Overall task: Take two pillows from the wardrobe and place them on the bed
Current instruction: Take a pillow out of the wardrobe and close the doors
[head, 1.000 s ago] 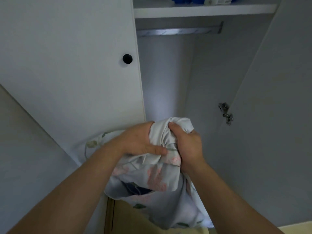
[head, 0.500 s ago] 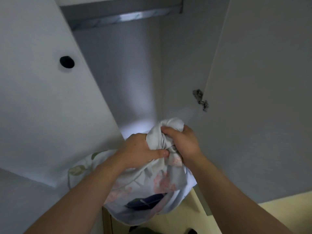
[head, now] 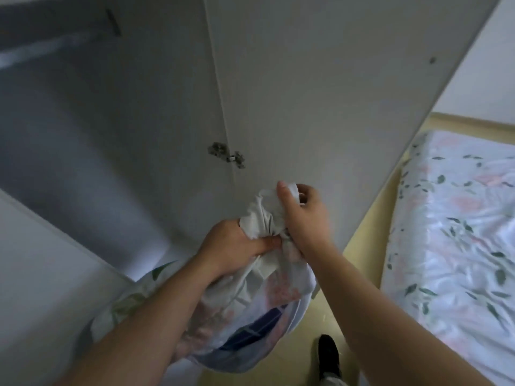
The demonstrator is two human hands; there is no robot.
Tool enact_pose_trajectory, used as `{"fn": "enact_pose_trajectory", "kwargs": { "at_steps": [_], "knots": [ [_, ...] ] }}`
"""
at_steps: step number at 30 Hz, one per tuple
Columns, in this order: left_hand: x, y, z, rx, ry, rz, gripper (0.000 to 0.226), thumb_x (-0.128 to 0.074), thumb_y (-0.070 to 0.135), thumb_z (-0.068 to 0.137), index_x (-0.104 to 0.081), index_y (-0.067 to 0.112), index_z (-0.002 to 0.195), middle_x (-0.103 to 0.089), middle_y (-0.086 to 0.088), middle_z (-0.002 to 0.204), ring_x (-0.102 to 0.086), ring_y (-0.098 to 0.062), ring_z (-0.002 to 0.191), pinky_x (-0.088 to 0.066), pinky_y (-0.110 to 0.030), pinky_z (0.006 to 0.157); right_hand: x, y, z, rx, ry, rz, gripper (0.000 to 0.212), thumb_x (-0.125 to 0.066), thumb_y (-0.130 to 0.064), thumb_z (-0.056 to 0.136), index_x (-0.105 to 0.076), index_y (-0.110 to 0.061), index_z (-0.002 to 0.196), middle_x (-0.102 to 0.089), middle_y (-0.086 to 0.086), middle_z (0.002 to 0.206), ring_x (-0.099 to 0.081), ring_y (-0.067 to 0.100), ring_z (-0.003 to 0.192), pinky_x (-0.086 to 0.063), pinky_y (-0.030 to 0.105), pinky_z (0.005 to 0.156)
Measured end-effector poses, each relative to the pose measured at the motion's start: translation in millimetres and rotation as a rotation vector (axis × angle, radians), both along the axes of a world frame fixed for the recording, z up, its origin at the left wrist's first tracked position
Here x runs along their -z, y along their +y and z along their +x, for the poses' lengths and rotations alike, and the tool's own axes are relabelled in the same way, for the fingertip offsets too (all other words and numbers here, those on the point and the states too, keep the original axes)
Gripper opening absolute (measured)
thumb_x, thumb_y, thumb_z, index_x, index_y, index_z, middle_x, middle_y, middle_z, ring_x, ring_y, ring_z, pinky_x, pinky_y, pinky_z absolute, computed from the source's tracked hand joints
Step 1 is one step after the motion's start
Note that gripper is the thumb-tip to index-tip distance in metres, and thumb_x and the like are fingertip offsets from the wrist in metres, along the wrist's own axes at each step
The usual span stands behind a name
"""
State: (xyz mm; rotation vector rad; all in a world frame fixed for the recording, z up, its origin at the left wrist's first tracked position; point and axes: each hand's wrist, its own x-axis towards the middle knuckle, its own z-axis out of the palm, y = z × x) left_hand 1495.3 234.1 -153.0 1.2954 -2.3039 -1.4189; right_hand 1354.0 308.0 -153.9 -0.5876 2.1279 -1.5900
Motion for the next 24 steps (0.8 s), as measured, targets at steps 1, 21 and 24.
{"fn": "enact_pose_trajectory", "kwargs": {
  "at_steps": [1,21,24],
  "knots": [
    [1,4,-7,0.027,0.009,0.001,0.055,-0.082,0.071,0.053,-0.077,0.03,0.088,-0.077,0.014,0.083,-0.074,-0.007,0.078,-0.061,-0.039,0.079,0,9,-3,0.052,-0.009,-0.007,0.058,-0.063,-0.064,0.083,-0.062,-0.02,0.121,-0.07,-0.005,0.108,-0.068,0.01,0.098,-0.058,0.037,0.089],
    [-15,82,-103,0.172,0.083,0.02,0.085,-0.075,0.082,0.043,-0.074,0.021,0.102,-0.075,0.005,0.094,-0.072,-0.015,0.083,-0.061,-0.04,0.08,-71,63,-128,0.169,-0.019,-0.005,0.066,-0.081,-0.016,0.074,-0.047,-0.02,0.131,-0.067,-0.004,0.111,-0.063,0.003,0.087,-0.048,0.017,0.06],
    [-11,94,-102,0.178,0.066,0.012,0.082,-0.075,0.082,0.047,-0.074,0.02,0.1,-0.074,0.004,0.091,-0.071,-0.016,0.081,-0.061,-0.04,0.078,-67,71,-123,0.157,0.055,0.047,0.057,-0.079,-0.022,0.075,-0.05,-0.022,0.125,-0.066,-0.008,0.106,-0.063,0.002,0.084,-0.046,0.02,0.062]
  ]
}}
